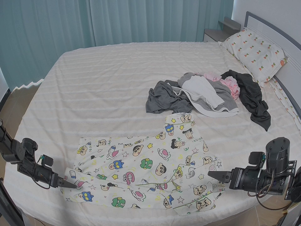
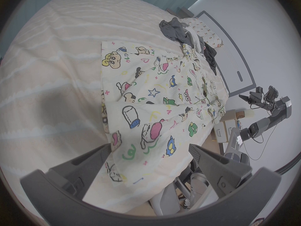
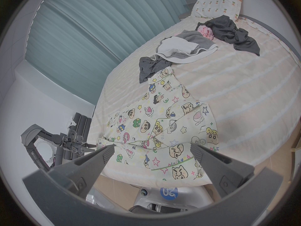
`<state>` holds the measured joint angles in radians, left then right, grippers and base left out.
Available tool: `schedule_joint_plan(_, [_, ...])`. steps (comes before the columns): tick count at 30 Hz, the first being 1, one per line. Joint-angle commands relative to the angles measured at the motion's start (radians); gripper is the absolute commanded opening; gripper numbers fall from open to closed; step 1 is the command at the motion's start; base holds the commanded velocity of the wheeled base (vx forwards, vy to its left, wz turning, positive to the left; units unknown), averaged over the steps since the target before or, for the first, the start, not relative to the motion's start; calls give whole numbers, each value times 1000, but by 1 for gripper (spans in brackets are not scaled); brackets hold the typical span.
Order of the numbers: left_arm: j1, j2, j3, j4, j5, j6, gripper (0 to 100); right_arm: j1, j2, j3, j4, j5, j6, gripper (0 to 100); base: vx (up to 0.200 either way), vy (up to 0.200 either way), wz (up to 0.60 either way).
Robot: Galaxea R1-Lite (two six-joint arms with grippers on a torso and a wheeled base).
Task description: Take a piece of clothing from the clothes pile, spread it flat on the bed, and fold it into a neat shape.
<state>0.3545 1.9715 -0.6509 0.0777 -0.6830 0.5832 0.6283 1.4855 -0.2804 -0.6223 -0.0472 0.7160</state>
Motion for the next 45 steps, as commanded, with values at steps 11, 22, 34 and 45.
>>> schedule_joint_plan(11, [14,-48,43,-7,-4,6,100,1,-16,1,0,1,0,100,0,0,0])
schedule_joint_plan(22, [-2,29,13,-13,-1,4,100,1,-16,0,0,1,0,100,0,0,0])
schedule_joint_plan(34, [-8,69,-12,-13,-9,-2,100,1,-14,1,0,3,0,100,0,0,0])
schedule_joint_plan(45, [-2,78,-9,-12,-7,-2,0,1,-14,1,0,3,0,100,0,0,0])
